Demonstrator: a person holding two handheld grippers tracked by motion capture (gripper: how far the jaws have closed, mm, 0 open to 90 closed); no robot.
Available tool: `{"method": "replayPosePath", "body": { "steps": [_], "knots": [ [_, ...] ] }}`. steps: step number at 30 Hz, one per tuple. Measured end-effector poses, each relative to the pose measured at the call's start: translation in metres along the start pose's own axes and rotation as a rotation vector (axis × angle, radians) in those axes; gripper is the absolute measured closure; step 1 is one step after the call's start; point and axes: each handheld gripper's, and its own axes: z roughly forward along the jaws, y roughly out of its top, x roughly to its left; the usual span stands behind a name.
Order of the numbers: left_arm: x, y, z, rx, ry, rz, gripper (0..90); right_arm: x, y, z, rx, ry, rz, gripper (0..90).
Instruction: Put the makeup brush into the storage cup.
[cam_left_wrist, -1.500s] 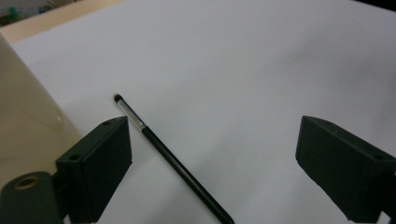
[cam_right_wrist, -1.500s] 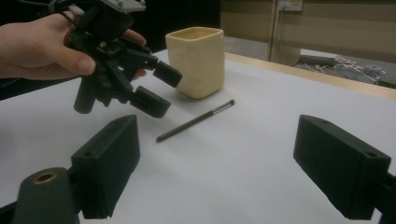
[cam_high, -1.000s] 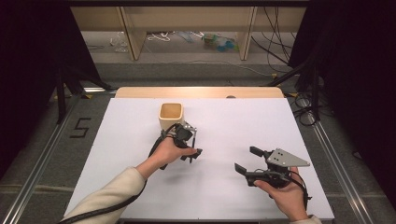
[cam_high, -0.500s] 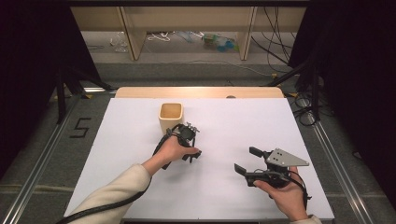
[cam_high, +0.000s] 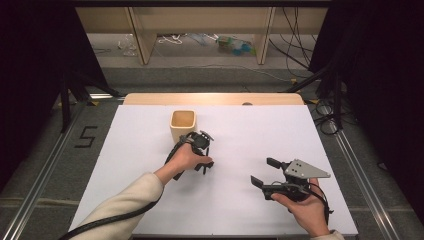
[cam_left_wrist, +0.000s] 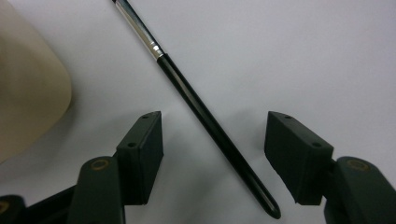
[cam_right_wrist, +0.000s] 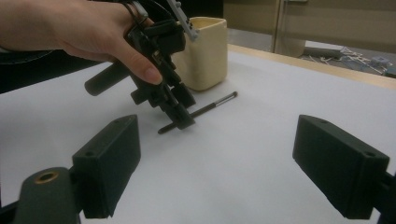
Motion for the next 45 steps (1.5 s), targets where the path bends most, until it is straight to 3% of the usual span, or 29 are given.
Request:
{"method": "replayPosePath", "body": {
  "steps": [4, 5, 10, 14, 16, 17, 26, 29, 35, 41, 43, 45],
  "knots": [
    [0.0011, 0.0017, -0.0004, 0.015, 0.015, 0.024, 44.6, 0.0017, 0.0001, -0.0005, 0.017, 0.009, 0.024, 16.3],
    [0.0025, 0.0027, -0.0021, 0.042, 0.025, 0.057, 46.4, 0.0017, 0.0, -0.0004, 0.018, 0.01, 0.024, 16.4],
    [0.0019, 0.0033, -0.0023, 0.05, 0.029, 0.051, 48.2, 0.0018, -0.0001, -0.0003, 0.016, 0.008, 0.02, 16.4],
    [0.0027, 0.0043, -0.0022, 0.049, 0.028, 0.041, 53.4, 0.0014, 0.0008, -0.0028, 0.05, -0.004, 0.015, 16.4],
    [0.0041, 0.0051, -0.003, 0.06, 0.027, 0.05, 57.4, 0.0017, 0.0, -0.0006, 0.021, 0.004, 0.018, 16.3],
    [0.005, 0.0058, -0.0031, 0.064, 0.026, 0.056, 61.1, 0.0015, 0.0008, -0.0026, 0.048, -0.002, 0.013, 16.3],
    [0.0079, 0.0089, -0.0036, 0.092, 0.024, 0.026, 72.5, 0.0017, 0.0001, -0.0002, -0.004, 0.011, 0.027, 16.5],
    [0.0083, 0.0094, -0.0035, 0.093, 0.025, -0.003, 75.4, 0.0016, 0.0004, -0.0014, 0.018, -0.001, 0.019, 16.4],
    [0.0085, 0.0092, -0.0043, 0.11, 0.036, 0.009, 83.4, 0.0016, 0.0003, -0.0011, 0.014, 0.007, 0.023, 16.5],
    [0.0075, 0.0095, -0.0044, 0.117, 0.039, 0.016, 84.1, 0.0019, -0.0001, -0.0004, 0.012, 0.007, 0.025, 16.5],
    [0.008, 0.0095, -0.0046, 0.117, 0.037, 0.014, 84.1, 0.0003, 0.0001, -0.0004, 0.005, 0.0, 0.002, 16.5],
    [0.0085, 0.0095, -0.0042, 0.112, 0.033, 0.012, 84.2, 0.0018, -0.0002, -0.0003, 0.013, 0.008, 0.025, 16.6]
  ]
}}
